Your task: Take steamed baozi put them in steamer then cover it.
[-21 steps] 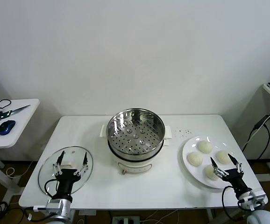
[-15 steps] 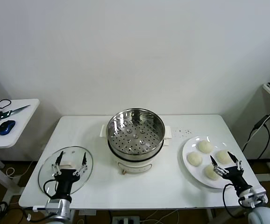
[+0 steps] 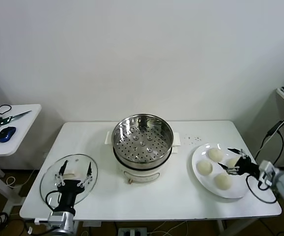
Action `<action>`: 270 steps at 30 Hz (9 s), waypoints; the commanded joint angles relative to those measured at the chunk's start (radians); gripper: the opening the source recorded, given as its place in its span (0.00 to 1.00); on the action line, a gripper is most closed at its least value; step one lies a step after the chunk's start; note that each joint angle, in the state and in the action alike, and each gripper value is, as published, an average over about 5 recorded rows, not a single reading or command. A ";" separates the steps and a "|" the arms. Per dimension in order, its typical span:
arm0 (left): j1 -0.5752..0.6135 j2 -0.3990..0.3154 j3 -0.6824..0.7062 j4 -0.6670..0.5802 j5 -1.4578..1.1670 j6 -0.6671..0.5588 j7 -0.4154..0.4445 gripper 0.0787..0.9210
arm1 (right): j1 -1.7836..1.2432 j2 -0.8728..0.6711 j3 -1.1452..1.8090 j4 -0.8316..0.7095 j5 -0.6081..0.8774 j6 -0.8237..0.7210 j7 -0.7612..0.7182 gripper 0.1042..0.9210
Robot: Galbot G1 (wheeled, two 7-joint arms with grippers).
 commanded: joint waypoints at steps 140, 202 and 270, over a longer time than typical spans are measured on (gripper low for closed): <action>0.047 0.080 -0.040 0.040 -0.055 0.084 -0.034 0.88 | 1.218 0.918 -1.295 -0.633 -0.809 0.705 -0.317 0.75; 0.064 0.075 -0.065 0.043 -0.091 0.090 -0.004 0.88 | 0.949 0.126 -1.274 -0.328 0.009 -0.159 -0.299 0.88; 0.115 0.090 -0.037 -0.063 -0.180 0.079 -0.023 0.88 | 1.677 0.847 -1.891 -0.404 0.743 -0.309 -0.213 0.70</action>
